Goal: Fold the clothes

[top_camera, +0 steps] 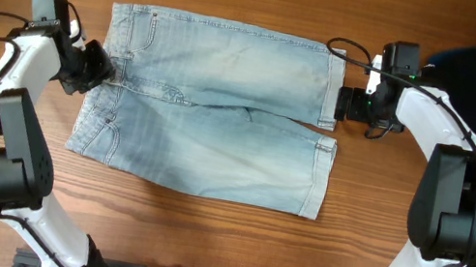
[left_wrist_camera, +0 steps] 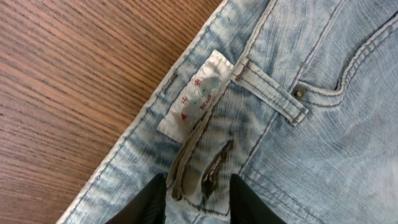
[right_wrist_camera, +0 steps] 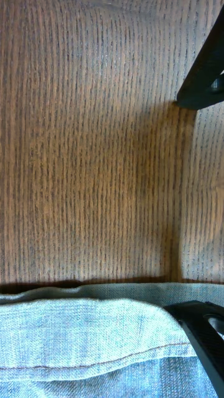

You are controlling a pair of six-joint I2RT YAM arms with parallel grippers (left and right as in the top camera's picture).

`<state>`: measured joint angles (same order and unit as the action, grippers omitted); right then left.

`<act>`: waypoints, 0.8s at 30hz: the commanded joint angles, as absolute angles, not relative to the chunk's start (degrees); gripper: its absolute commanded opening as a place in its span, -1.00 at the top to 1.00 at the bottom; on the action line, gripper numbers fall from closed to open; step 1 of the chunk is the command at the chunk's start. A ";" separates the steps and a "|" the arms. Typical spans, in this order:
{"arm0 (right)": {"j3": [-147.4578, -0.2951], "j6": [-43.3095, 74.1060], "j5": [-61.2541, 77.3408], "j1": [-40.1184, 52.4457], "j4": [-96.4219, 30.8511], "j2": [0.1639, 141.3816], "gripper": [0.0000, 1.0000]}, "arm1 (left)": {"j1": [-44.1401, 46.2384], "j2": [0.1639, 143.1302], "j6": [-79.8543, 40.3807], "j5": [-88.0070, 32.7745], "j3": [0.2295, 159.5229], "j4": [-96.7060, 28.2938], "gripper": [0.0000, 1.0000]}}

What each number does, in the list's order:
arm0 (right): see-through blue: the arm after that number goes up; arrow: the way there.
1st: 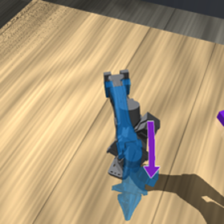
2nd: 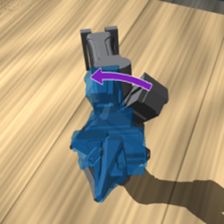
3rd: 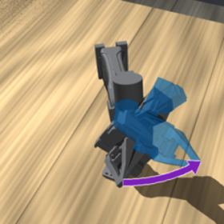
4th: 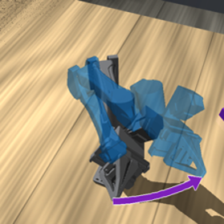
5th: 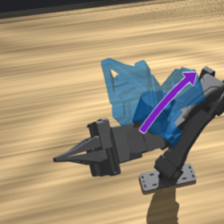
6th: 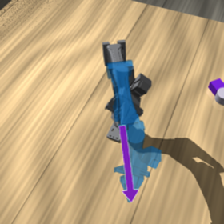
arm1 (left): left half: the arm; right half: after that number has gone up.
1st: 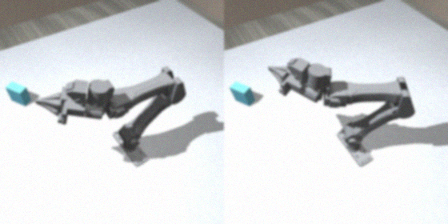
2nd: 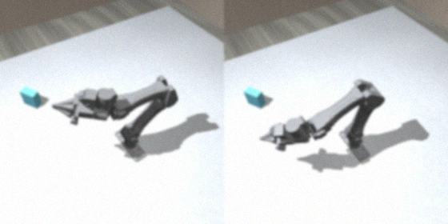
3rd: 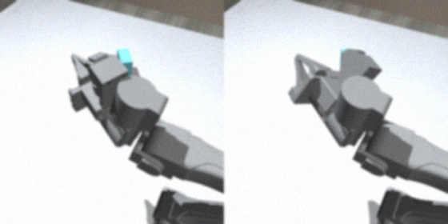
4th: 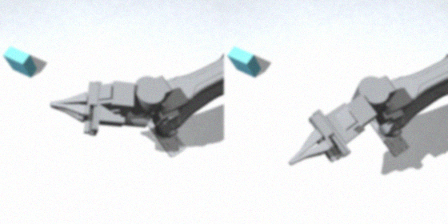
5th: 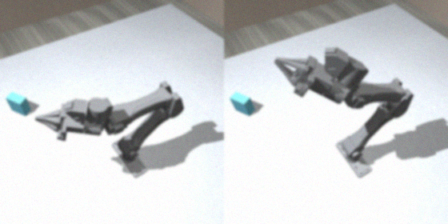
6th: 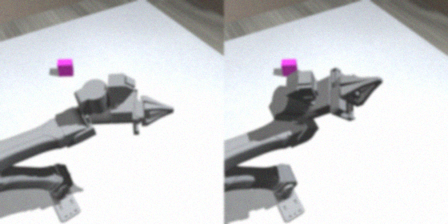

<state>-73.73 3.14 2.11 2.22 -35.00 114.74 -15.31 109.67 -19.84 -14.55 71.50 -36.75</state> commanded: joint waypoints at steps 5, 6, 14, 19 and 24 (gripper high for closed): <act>-71.61 3.18 3.44 2.42 -35.05 116.84 -0.99 | -15.14 110.65 -20.23 -13.80 69.01 -33.87 0.64; -71.61 3.18 3.44 2.42 -35.03 116.84 -0.99 | -15.11 110.65 -20.23 -13.82 69.01 -33.80 0.66; -71.61 3.16 3.42 2.42 -35.16 116.84 -0.99 | -19.86 110.59 -20.18 -13.80 69.04 -31.00 0.92; -71.61 3.18 3.44 2.42 -35.14 116.84 -0.99 | -20.23 110.59 -20.16 -13.82 69.01 -31.05 0.92; -74.04 3.16 7.11 2.39 -36.69 116.33 -0.98 | -19.86 110.59 -20.18 -13.87 69.06 -30.92 0.25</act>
